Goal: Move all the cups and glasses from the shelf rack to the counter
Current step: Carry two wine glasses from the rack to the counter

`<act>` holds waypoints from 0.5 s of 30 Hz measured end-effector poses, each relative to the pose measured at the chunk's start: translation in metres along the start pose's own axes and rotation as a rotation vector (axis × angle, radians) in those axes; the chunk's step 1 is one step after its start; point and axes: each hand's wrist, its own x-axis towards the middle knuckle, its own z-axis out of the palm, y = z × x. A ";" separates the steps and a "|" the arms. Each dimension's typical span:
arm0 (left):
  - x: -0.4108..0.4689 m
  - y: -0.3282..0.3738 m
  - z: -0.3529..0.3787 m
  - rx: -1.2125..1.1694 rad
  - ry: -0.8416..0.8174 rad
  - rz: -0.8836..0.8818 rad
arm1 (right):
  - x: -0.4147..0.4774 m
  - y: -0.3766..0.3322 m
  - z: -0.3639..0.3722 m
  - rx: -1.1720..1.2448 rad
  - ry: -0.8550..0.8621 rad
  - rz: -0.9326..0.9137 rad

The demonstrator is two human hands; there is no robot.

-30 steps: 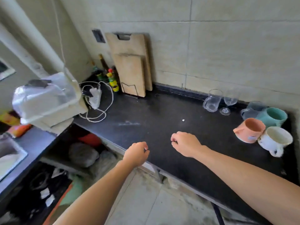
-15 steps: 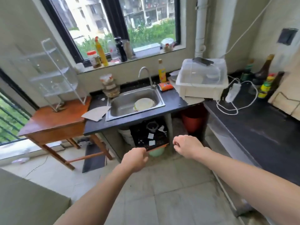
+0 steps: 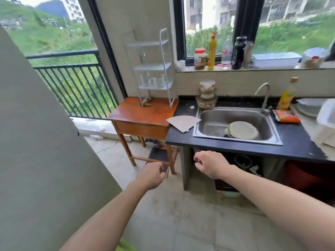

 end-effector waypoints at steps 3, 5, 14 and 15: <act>0.039 -0.023 -0.028 -0.037 0.051 -0.059 | 0.068 -0.002 -0.001 0.013 0.006 -0.056; 0.068 -0.036 -0.048 -0.060 0.107 -0.094 | 0.117 -0.002 -0.006 0.029 0.018 -0.081; 0.181 -0.090 -0.124 -0.167 0.207 -0.256 | 0.311 -0.013 -0.050 0.095 0.037 -0.151; 0.191 -0.098 -0.129 -0.170 0.202 -0.263 | 0.328 -0.018 -0.051 0.096 0.030 -0.154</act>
